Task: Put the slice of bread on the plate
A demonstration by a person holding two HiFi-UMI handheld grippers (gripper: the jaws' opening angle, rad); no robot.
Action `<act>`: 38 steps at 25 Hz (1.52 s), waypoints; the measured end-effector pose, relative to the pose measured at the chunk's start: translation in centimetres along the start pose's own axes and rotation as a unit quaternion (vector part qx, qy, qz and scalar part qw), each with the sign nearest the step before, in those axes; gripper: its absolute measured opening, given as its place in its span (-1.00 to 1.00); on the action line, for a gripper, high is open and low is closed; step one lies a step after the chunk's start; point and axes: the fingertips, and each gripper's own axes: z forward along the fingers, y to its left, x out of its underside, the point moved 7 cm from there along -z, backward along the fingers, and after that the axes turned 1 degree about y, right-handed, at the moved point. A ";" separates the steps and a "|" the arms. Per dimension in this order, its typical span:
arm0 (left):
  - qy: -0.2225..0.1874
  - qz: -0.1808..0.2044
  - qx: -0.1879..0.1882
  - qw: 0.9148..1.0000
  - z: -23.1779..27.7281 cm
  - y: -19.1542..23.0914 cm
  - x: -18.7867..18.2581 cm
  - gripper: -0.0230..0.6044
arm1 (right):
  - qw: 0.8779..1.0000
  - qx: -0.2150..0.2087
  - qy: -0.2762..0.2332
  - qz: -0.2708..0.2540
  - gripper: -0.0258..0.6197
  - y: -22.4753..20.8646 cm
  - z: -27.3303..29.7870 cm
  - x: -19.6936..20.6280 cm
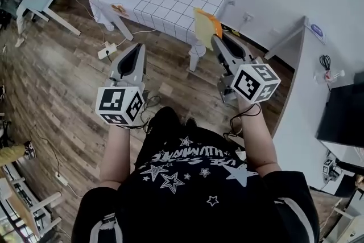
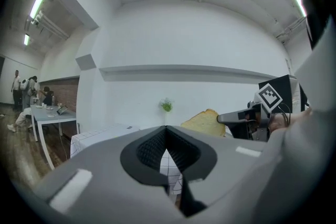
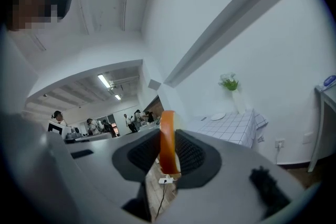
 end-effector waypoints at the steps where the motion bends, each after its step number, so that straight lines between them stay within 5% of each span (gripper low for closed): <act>1: -0.001 -0.005 -0.008 1.000 0.0 0.7 0.0 -0.90 | 1.000 -0.001 0.002 -0.001 -0.63 -0.1 0.4 0.1; 5: -0.013 -0.016 -0.019 1.000 1.6 3.0 -0.1 -0.90 | 1.000 0.009 0.011 0.003 -0.63 -1.0 2.5 0.6; 21: 0.000 -0.053 0.061 0.997 15.7 12.4 -0.1 -0.90 | 0.997 0.076 0.031 0.008 -0.63 -5.3 14.8 -1.3; 38: 0.011 -0.067 0.145 0.987 25.0 20.5 0.0 -0.90 | 0.990 0.134 0.041 -0.001 -0.63 -6.5 24.2 -2.5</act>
